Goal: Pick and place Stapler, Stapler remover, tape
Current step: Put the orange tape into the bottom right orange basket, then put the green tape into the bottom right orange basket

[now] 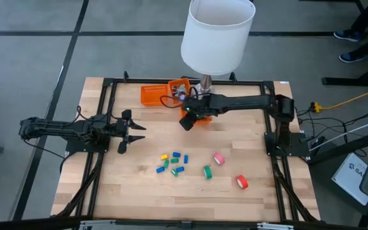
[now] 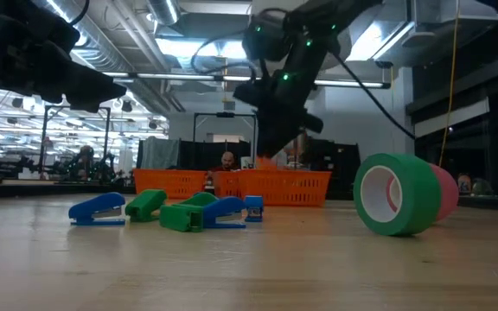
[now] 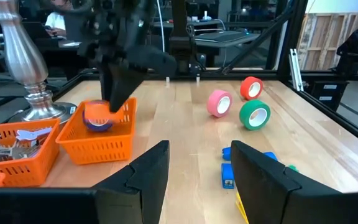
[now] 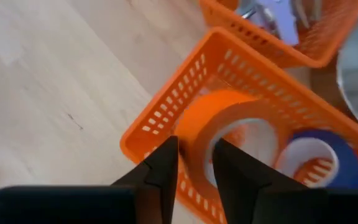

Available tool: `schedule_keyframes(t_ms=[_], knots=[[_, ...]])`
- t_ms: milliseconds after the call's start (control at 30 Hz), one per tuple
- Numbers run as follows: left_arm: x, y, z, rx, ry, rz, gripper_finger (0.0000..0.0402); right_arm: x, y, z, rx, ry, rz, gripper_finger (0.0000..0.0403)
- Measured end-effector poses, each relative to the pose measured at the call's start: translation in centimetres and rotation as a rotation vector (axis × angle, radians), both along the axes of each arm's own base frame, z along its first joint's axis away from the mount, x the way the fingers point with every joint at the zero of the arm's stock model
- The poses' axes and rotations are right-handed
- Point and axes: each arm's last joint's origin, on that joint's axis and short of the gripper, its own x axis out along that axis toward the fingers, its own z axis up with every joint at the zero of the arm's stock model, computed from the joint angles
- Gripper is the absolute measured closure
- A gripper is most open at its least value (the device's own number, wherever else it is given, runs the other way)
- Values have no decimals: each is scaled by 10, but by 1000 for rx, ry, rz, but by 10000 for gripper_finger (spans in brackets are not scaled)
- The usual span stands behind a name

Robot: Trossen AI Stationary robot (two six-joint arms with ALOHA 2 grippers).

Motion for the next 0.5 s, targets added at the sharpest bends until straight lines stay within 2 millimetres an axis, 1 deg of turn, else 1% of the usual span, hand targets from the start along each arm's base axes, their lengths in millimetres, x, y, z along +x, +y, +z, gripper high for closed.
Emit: schedule_keyframes(t_ms=[133, 200, 333, 500], knots=[[0, 0, 0, 0, 0, 0, 233, 6, -4, -19, 18, 28, 7, 314], [0, 0, 0, 0, -1, 0, 233, 7, -6, -24, 22, 40, -1, 326], [0, 0, 0, 0, 0, -1, 233, 7, -10, -26, 38, 29, -29, 349], [0, 0, 0, 0, 0, -1, 233, 6, -8, -17, 51, 7, -26, 369]])
